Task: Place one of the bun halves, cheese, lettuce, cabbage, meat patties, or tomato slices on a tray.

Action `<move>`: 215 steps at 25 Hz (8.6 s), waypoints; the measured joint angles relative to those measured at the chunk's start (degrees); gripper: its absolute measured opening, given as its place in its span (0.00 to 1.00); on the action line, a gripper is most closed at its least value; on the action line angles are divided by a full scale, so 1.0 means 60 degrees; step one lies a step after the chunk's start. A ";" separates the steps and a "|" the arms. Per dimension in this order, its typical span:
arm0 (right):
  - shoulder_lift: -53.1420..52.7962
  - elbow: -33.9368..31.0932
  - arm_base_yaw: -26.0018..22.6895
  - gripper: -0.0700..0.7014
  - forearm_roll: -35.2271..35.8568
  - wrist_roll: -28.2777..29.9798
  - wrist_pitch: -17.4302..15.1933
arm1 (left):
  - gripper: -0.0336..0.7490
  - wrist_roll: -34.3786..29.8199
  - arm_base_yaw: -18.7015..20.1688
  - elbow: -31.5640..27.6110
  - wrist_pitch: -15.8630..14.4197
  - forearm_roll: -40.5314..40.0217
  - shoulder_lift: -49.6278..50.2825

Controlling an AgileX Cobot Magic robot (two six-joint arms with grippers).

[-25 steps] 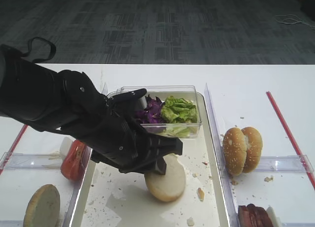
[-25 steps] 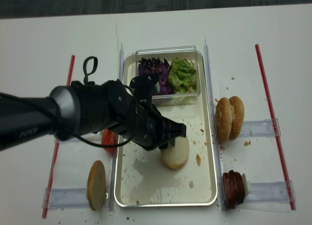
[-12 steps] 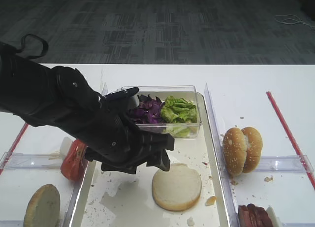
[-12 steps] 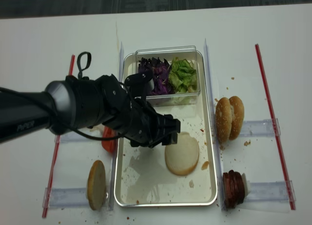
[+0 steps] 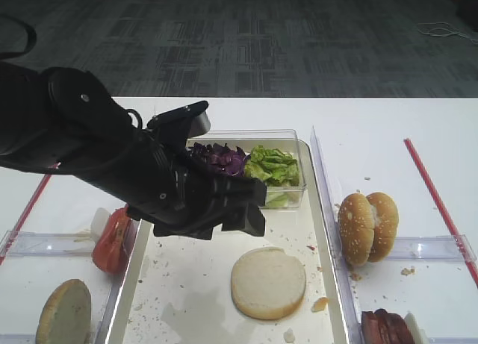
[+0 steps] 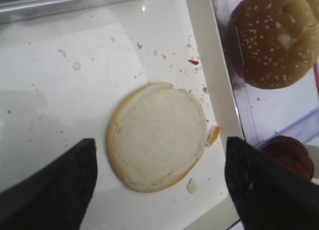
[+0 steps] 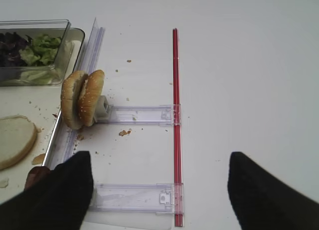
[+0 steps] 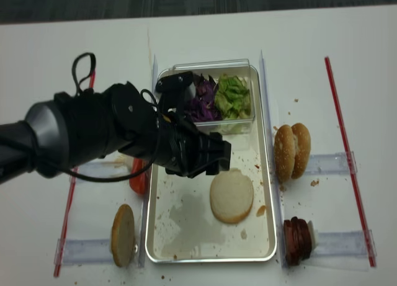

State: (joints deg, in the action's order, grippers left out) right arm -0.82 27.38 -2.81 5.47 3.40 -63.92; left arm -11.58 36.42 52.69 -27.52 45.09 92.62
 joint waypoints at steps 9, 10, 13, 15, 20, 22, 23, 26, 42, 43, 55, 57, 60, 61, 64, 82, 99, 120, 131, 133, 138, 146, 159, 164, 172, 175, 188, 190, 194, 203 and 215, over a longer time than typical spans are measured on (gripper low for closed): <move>0.0000 0.0000 0.0000 0.85 0.0000 0.0000 0.0000 | 0.72 -0.0035 0.0000 0.0000 -0.0351 0.0000 -0.0925; 0.0000 0.0000 0.0000 0.85 0.0000 0.0000 0.0000 | 0.72 -0.0047 0.0000 0.0000 -0.0372 0.0000 -0.1012; 0.0000 0.0000 0.0000 0.85 0.0000 0.0000 0.0000 | 0.72 -0.0056 0.0000 0.0000 -0.0495 -0.0004 -0.1168; 0.0000 0.0000 0.0000 0.85 0.0000 0.0000 0.0000 | 0.72 -0.0056 0.0000 0.0000 -0.0582 -0.0021 -0.1234; 0.0000 0.0000 0.0000 0.85 0.0000 0.0000 0.0000 | 0.72 0.0033 0.0000 0.0000 -0.0688 -0.0548 -0.1347; 0.0000 0.0000 0.0000 0.85 0.0000 0.0000 0.0000 | 0.72 0.0721 -0.0027 0.0000 -0.0783 -0.1504 -0.1347; 0.0000 0.0000 0.0000 0.85 0.0000 0.0000 0.0000 | 0.72 0.1274 -0.0065 0.0000 -0.0902 -0.2223 -0.1347; 0.0000 0.0000 0.0000 0.85 0.0000 0.0000 0.0000 | 0.72 0.2895 -0.0212 0.0000 -0.1413 -0.4502 -0.1365; 0.0000 0.0000 0.0000 0.85 0.0000 0.0017 0.0000 | 0.71 0.7260 -0.1413 0.0000 -0.4111 -1.0627 -0.2025; 0.0000 0.0000 0.0000 0.85 0.0000 0.0017 0.0000 | 0.70 0.7052 -0.1794 0.0000 -0.4132 -1.0458 -0.2025; 0.0000 0.0000 0.0000 0.85 0.0000 0.0043 -0.0019 | 0.68 0.4311 -0.5439 0.0000 -0.4299 -0.8861 -0.2025; 0.0000 0.0000 0.0000 0.85 0.0000 0.0043 -0.0019 | 0.68 0.4103 -0.5636 0.0000 -0.4317 -0.8735 -0.2025; 0.0000 0.0000 0.0000 0.85 0.0000 0.0043 -0.0019 | 0.68 0.3969 -0.5665 0.0000 -0.4418 -0.8662 -0.2039; 0.0000 0.0000 0.0000 0.85 0.0000 0.0043 -0.0019 | 0.68 0.3952 -0.5665 0.0000 -0.4478 -0.8621 -0.2066; 0.0000 0.0000 0.0000 0.85 0.0000 0.0043 -0.0019 | 0.68 0.3928 -0.5705 -0.0251 -0.4522 -0.8535 -0.2437; 0.0000 0.0000 0.0000 0.85 0.0000 0.0043 -0.0019 | 0.67 0.3928 -0.5703 -0.3345 -0.6779 -0.8367 -0.8064; 0.0000 0.0000 0.0000 0.85 0.0000 0.0043 -0.0019 | 0.67 0.3480 -0.5710 -0.4087 -0.6648 -0.8167 -1.2296; 0.0000 0.0000 0.0000 0.85 0.0000 0.0043 -0.0019 | 0.67 0.2688 -0.5710 -0.4087 -0.6666 -0.7732 -1.5563; 0.0000 0.0000 0.0000 0.85 0.0000 -0.0013 -0.0019 | 0.67 0.2688 -0.5710 -0.4087 -0.6680 -0.7732 -1.5583; 0.0000 0.0000 0.0000 0.85 0.0000 -0.0013 -0.0019 | 0.67 0.2688 -0.5710 -0.4087 -0.6680 -0.7732 -1.5583; 0.0000 0.0000 0.0000 0.85 0.0000 -0.0013 -0.0001 | 0.67 0.2670 -0.5710 -0.4087 -0.6680 -0.7732 -1.5602; 0.0000 0.0000 0.0000 0.85 0.0000 -0.0013 -0.0001 | 0.67 0.2670 -0.5710 -0.4087 -0.6680 -0.7732 -1.5602; 0.0000 0.0000 0.0000 0.85 0.0000 -0.0013 -0.0001 | 0.67 0.2670 -0.5710 -0.4087 -0.6680 -0.7732 -1.5602; 0.0000 0.0000 0.0000 0.85 0.0000 -0.0013 -0.0001 | 0.67 0.2670 -0.5710 -0.4087 -0.6680 -0.7732 -1.5602; 0.0000 0.0000 0.0000 0.85 0.0000 -0.0013 -0.0001 | 0.67 0.2670 -0.5710 -0.4087 -0.6680 -0.7732 -1.5602; 0.0000 0.0000 0.0000 0.85 0.0000 0.0004 -0.0001 | 0.67 0.2670 -0.5710 -0.4087 -0.6680 -0.7732 -1.5602; 0.0000 0.0000 0.0000 0.85 0.0000 0.0004 -0.0001 | 0.67 0.2651 -0.5710 -0.4087 -0.6680 -0.7732 -1.5602; 0.0000 0.0000 0.0000 0.85 0.0000 0.0004 -0.0001 | 0.67 0.2651 -0.5710 -0.4087 -0.6680 -0.7732 -1.5602; 0.0000 0.0000 0.0000 0.85 0.0000 0.0004 -0.0001 | 0.67 0.2651 -0.5710 -0.4087 -0.6680 -0.7732 -1.5602; 0.0000 0.0000 0.0000 0.85 0.0000 0.0022 -0.0001 | 0.67 0.2651 -0.5710 -0.4087 -0.6680 -0.7732 -1.5602; 0.0000 0.0000 0.0000 0.85 0.0000 0.0046 -0.0021 | 0.67 0.2651 -0.5710 -0.4087 -0.6680 -0.7732 -1.5602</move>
State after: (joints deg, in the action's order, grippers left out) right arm -0.82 27.38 -2.81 5.47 3.67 -64.04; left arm 4.33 2.16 28.16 -67.60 -1.31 -0.99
